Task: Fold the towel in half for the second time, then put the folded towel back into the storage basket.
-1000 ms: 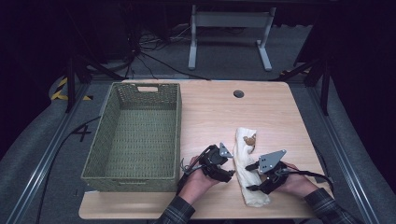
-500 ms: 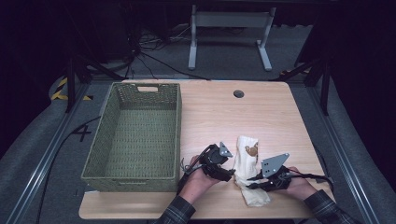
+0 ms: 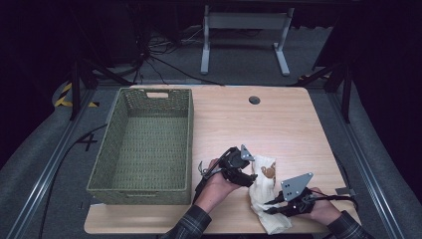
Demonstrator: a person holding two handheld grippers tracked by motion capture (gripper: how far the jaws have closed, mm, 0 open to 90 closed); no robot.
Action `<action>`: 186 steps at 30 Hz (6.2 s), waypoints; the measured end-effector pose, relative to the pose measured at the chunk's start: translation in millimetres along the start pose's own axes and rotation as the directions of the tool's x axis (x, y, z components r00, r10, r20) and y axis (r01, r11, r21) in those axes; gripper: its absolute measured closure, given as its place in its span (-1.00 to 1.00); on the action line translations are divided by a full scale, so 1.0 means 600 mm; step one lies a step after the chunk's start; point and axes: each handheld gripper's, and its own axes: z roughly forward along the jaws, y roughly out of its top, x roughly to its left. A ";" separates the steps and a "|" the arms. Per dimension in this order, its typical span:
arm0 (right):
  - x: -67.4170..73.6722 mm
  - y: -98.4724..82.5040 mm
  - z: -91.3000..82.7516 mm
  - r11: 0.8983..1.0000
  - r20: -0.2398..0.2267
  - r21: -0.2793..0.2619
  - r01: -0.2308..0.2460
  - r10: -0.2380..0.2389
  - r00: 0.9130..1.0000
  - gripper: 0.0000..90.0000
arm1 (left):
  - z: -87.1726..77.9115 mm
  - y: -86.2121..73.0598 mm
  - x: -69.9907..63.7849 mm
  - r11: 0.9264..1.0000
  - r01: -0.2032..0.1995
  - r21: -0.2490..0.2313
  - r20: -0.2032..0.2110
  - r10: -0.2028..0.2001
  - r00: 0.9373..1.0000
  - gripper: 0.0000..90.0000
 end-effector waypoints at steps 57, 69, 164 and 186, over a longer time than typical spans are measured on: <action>-0.016 0.016 -0.038 0.994 0.038 -0.088 -0.067 0.071 0.997 0.81 | 0.046 0.083 0.032 0.992 -0.122 0.013 0.110 0.120 0.987 0.80; -0.041 0.048 -0.065 0.990 0.077 -0.104 -0.091 0.100 0.992 0.81 | -0.026 0.107 0.040 0.995 -0.094 -0.033 0.046 0.096 0.994 0.80; -0.138 0.464 0.118 0.973 0.024 -0.230 -0.033 0.039 0.999 0.80 | -0.345 -0.031 0.239 0.988 -0.081 -0.128 -0.147 0.062 0.987 0.80; -0.141 0.434 0.211 0.980 0.034 -0.184 -0.071 0.079 0.996 0.80 | -0.307 -0.103 0.252 0.994 -0.049 -0.095 -0.152 0.034 0.988 0.79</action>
